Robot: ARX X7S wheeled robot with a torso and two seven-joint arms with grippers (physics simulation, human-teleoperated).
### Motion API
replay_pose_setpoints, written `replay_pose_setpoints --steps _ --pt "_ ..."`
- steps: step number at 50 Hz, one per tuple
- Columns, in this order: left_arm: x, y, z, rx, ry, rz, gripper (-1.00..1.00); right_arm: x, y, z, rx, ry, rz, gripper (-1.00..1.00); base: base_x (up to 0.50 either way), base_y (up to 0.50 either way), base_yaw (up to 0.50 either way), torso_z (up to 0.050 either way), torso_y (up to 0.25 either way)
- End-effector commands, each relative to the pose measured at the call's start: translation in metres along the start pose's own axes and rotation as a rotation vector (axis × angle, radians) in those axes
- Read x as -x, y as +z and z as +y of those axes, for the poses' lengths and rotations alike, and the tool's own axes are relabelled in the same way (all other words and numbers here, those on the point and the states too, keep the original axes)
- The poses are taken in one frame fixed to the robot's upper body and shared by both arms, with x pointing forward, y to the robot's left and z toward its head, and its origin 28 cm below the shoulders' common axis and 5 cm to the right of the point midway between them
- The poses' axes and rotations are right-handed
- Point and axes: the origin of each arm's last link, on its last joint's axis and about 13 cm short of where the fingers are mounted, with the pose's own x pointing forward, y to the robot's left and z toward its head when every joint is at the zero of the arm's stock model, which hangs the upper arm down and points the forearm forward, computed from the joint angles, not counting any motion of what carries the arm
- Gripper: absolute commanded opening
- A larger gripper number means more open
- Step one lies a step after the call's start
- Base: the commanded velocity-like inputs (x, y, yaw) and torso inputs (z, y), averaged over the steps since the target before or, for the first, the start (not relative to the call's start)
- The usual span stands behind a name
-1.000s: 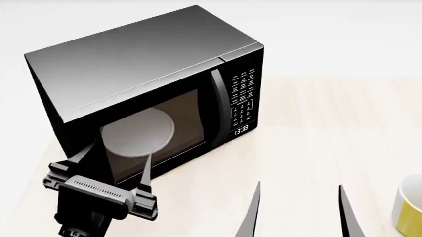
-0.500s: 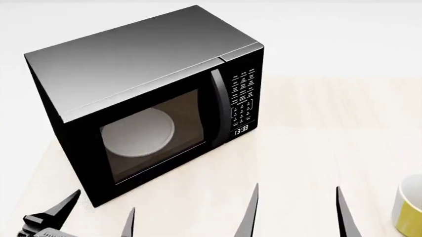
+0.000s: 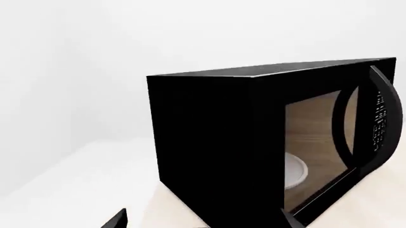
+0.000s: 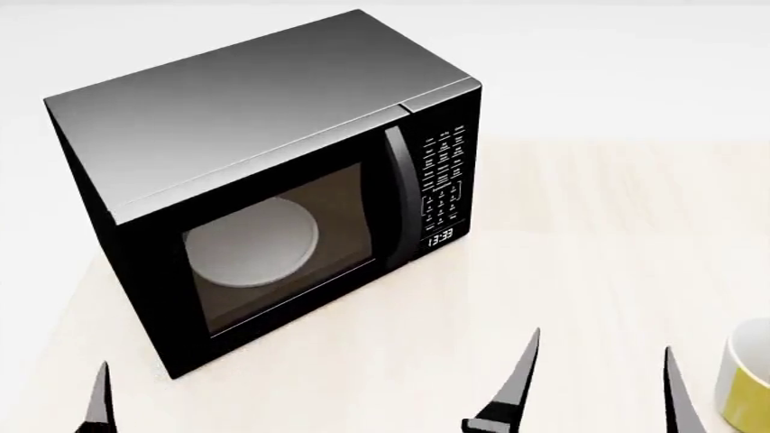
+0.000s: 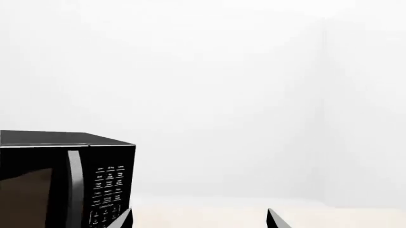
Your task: Close the microwave.
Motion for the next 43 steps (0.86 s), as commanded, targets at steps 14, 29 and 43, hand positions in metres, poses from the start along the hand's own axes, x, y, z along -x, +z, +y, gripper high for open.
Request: replay_pose_setpoints --steps 14,29,43 --pt "-0.008 0.104 0.064 -0.12 0.412 -0.432 1.0 -0.054 0.083 -0.087 -0.049 -0.642 -0.318 1.0 0.0 0.0 0.0 0.0 0.0" --pt "0.023 0.153 0.078 -0.105 0.658 -0.809 1.0 -0.038 0.13 -0.112 -0.071 -0.729 -0.641 1.0 0.0 0.0 0.0 0.0 0.001" --pt "0.022 0.149 0.078 -0.093 0.66 -0.789 1.0 -0.04 0.124 -0.11 -0.074 -0.719 -0.598 1.0 0.0 0.0 0.0 0.0 0.0"
